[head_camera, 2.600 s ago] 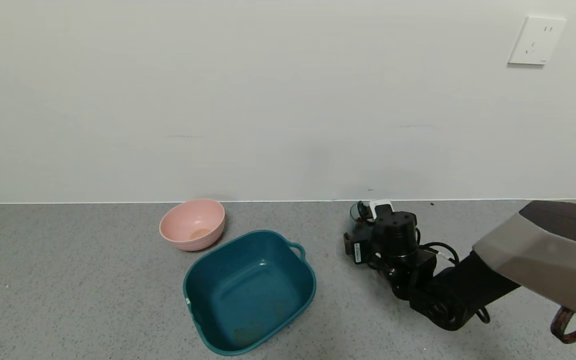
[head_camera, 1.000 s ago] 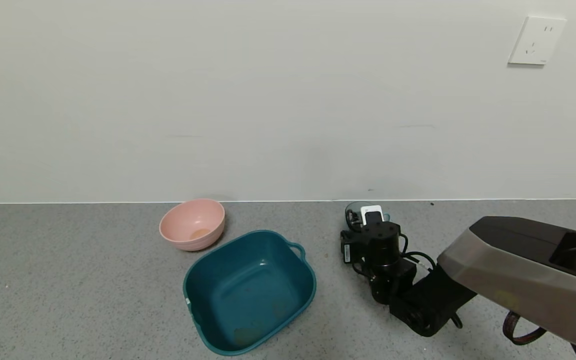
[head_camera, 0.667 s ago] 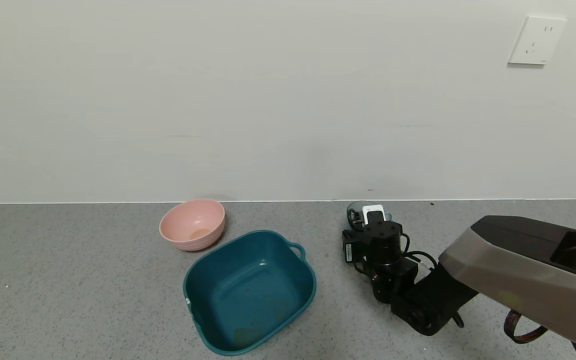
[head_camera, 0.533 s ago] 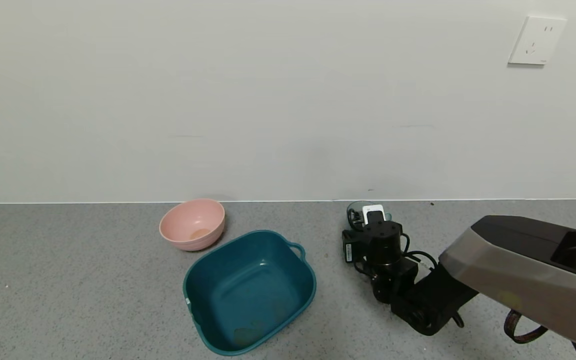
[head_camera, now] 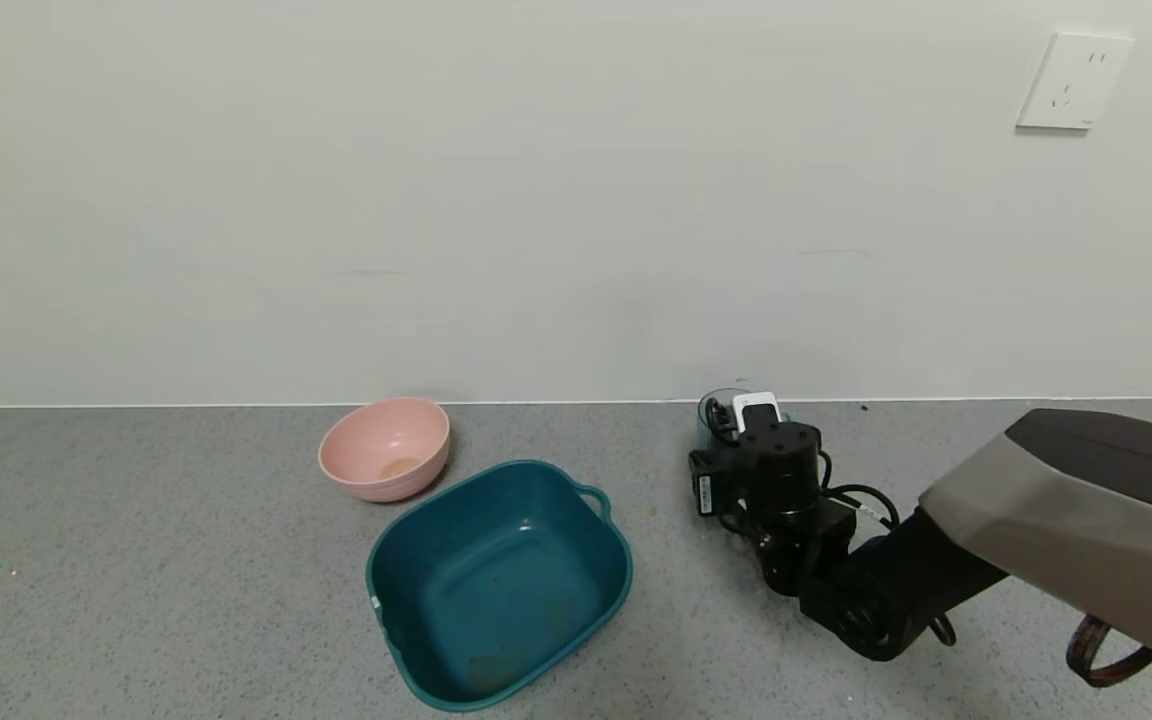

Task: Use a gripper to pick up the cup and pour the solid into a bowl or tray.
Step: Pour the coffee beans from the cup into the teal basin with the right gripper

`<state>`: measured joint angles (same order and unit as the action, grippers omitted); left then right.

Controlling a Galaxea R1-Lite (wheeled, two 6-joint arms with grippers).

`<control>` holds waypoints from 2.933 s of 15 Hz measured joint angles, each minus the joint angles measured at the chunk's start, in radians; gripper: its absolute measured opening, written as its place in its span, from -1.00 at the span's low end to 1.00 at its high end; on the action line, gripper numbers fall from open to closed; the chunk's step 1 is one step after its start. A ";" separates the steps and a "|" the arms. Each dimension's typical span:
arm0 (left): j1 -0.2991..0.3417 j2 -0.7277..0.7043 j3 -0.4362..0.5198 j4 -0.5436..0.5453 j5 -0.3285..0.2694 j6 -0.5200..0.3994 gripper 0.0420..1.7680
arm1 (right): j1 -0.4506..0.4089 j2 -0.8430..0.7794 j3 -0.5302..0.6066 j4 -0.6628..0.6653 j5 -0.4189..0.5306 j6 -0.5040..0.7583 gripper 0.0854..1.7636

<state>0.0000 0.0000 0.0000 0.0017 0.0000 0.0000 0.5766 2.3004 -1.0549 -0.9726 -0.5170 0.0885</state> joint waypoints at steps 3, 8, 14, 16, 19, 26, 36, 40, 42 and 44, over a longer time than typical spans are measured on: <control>0.000 0.000 0.000 0.000 0.000 0.000 0.98 | 0.005 -0.060 0.001 0.071 0.034 -0.012 0.48; 0.000 0.000 0.000 0.000 0.000 0.000 0.98 | 0.012 -0.184 -0.004 0.179 0.109 -0.144 0.47; 0.000 0.000 0.000 0.000 0.000 0.000 0.98 | 0.020 -0.293 -0.019 0.285 0.211 -0.375 0.47; 0.000 0.000 0.000 0.000 0.000 0.000 0.98 | 0.033 -0.311 -0.034 0.330 0.237 -0.410 0.47; 0.000 0.000 0.000 0.000 0.000 0.000 0.98 | 0.066 -0.329 -0.081 0.433 0.240 -0.459 0.47; 0.000 0.000 0.000 0.000 0.000 0.000 0.98 | 0.133 -0.336 -0.211 0.703 0.231 -0.560 0.47; 0.000 0.000 0.000 0.000 0.000 0.000 0.98 | 0.205 -0.300 -0.293 0.858 0.137 -0.798 0.47; 0.000 0.000 0.000 0.000 0.000 0.000 0.98 | 0.230 -0.276 -0.382 0.998 0.086 -0.870 0.47; 0.000 0.000 0.000 0.000 0.000 0.000 0.98 | 0.240 -0.261 -0.421 1.036 0.049 -0.918 0.47; 0.000 0.000 0.000 0.000 0.000 0.000 0.98 | 0.251 -0.244 -0.449 1.055 0.015 -0.952 0.47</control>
<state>0.0000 0.0000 0.0000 0.0017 0.0000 0.0000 0.8279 2.0566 -1.5038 0.0828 -0.5017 -0.8638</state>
